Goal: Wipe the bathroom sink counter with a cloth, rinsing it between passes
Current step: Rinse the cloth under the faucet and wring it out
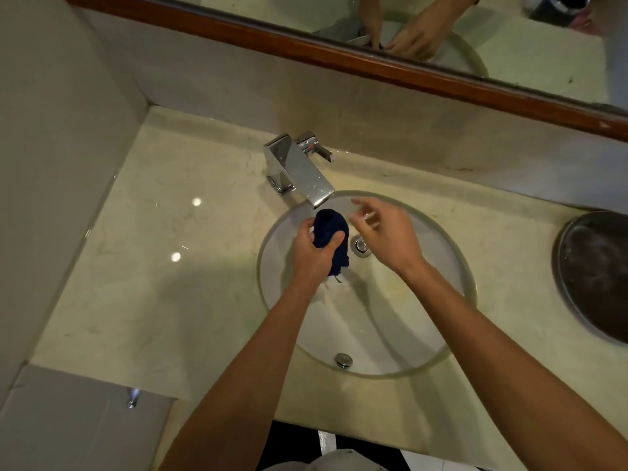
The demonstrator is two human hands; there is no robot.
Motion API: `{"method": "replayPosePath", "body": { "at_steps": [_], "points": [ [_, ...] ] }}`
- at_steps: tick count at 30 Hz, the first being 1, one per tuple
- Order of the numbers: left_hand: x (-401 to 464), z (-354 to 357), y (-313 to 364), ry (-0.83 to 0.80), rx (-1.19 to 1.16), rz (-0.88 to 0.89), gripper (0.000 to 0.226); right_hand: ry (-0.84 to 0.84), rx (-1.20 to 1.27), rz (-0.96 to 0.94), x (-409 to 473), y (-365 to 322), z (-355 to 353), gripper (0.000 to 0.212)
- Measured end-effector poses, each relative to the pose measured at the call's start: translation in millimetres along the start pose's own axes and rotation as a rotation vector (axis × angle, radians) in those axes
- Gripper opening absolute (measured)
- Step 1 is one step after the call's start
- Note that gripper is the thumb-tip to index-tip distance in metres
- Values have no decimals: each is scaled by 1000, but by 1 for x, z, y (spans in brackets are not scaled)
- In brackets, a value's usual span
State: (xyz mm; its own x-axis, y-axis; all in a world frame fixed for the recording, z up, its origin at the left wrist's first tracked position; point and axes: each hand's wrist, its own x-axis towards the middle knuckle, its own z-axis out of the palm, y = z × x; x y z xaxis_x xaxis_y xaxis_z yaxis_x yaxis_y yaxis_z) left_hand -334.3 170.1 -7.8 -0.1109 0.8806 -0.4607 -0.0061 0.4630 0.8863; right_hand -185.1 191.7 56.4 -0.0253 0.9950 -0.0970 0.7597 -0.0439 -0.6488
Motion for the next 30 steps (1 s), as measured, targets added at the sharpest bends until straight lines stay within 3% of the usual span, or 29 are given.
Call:
{"method": "replayPosePath", "body": {
  "at_steps": [3, 8, 11, 15, 18, 21, 22, 24, 27, 28, 30],
  "points": [
    [9, 0, -3, -25, 90, 48, 39, 210, 79, 26, 42, -33, -2, 39],
    [22, -4, 8, -55, 134, 37, 39, 88, -71, -12, 94, -50, 5, 31],
    [32, -13, 11, -111, 88, 19, 38, 107, -130, -11, 102, -44, 11, 24],
    [34, -21, 10, -167, 177, 133, 43, 208, -63, 7, 117, -28, 16, 24],
    [36, -23, 2, -146, 150, 182, 45, 253, 76, 96, 113, -7, 27, 39],
    [38, -25, -8, -90, 70, 151, 46, 308, 213, 427, 69, 22, 51, 72],
    [38, -24, -10, -80, 73, 160, 47, 228, 231, 584, 51, 32, 63, 78],
    [34, -22, -13, -67, 92, 211, 50, -97, 376, 891, 23, 50, 88, 91],
    [22, -16, -11, -38, 78, 265, 50, -619, 999, 1154, 5, 56, 118, 116],
    [18, -13, -10, -21, 68, 254, 49, -672, 1245, 1145, 4, 51, 122, 109],
    [8, -9, -10, 0, 66, 246, 47, -617, 1631, 1073, 9, 45, 130, 80]
  ]
}}
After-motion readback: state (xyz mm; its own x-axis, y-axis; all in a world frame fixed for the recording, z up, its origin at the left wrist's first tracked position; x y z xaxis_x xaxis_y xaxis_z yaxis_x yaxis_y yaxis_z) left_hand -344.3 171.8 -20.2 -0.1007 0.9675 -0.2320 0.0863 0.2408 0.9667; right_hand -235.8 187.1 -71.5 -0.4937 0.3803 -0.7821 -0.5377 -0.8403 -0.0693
